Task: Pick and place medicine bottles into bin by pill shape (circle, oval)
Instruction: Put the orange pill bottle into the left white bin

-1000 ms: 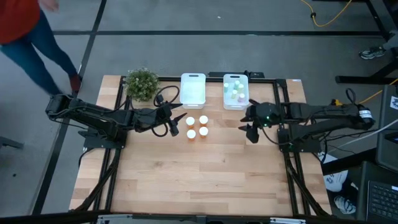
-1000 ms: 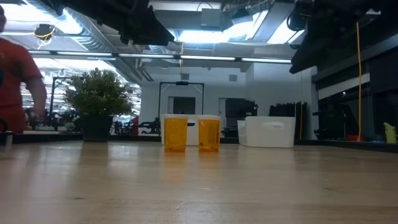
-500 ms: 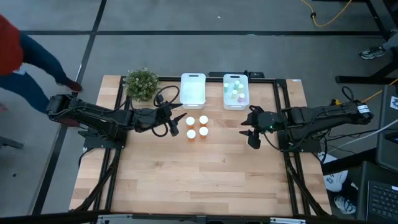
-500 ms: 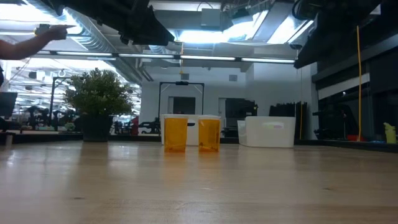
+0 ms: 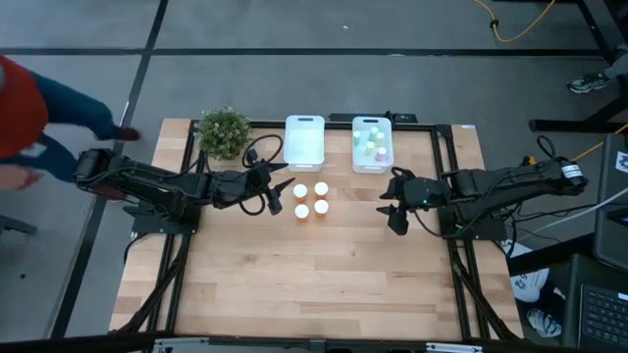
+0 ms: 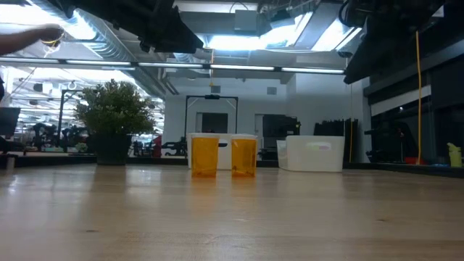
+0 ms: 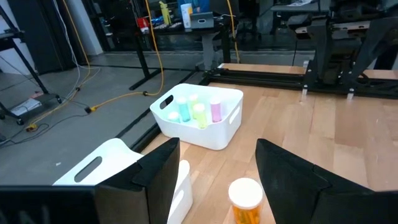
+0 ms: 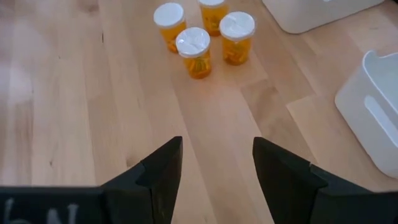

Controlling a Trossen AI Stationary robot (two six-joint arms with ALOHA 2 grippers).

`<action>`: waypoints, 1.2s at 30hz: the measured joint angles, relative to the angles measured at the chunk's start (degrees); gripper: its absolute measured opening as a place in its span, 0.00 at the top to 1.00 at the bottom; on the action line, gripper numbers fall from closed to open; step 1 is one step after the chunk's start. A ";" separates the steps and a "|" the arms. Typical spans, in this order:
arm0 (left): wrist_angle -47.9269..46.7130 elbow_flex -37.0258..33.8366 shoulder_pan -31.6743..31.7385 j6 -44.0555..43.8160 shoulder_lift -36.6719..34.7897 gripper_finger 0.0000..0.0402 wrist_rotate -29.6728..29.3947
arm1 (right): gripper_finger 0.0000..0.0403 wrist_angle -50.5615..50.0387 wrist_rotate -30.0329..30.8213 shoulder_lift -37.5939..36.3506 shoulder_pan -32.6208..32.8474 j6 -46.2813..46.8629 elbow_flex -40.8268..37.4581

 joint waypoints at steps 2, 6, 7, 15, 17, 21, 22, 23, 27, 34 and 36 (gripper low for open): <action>-0.02 0.02 -0.02 0.00 0.02 0.49 0.02 | 0.51 0.21 0.01 0.25 0.00 -0.03 0.00; -0.02 0.01 -0.01 0.02 0.02 0.49 0.02 | 0.51 0.11 0.01 0.44 0.00 -0.08 0.00; 0.00 0.00 -0.02 0.02 0.02 0.49 0.02 | 0.51 0.03 0.01 0.48 0.00 -0.09 0.00; 0.00 0.00 -0.02 0.04 0.02 0.49 0.00 | 0.51 0.00 0.02 0.67 0.00 -0.02 0.00; -0.02 0.00 -0.02 0.03 0.02 0.49 0.02 | 0.51 0.04 0.02 0.66 0.00 -0.07 0.00; -0.01 0.00 -0.01 0.00 0.02 0.49 0.02 | 0.51 0.04 0.02 0.65 0.00 -0.09 0.00; 0.00 0.00 -0.01 -0.02 0.02 0.49 0.02 | 0.51 0.02 0.02 0.65 0.00 -0.09 0.00; 0.00 0.00 -0.02 -0.02 0.02 0.49 0.02 | 0.51 0.02 0.02 0.67 0.00 -0.09 0.00; -0.02 0.00 0.00 -0.04 0.02 0.49 0.02 | 0.51 0.04 0.02 0.65 -0.02 -0.11 0.00; 0.00 0.01 0.00 -0.91 0.02 0.49 0.82 | 0.51 0.04 0.02 0.65 -0.02 -0.13 0.00; 0.00 0.00 -0.02 -2.35 0.02 0.49 1.87 | 0.51 0.04 0.02 0.65 -0.02 -0.13 0.00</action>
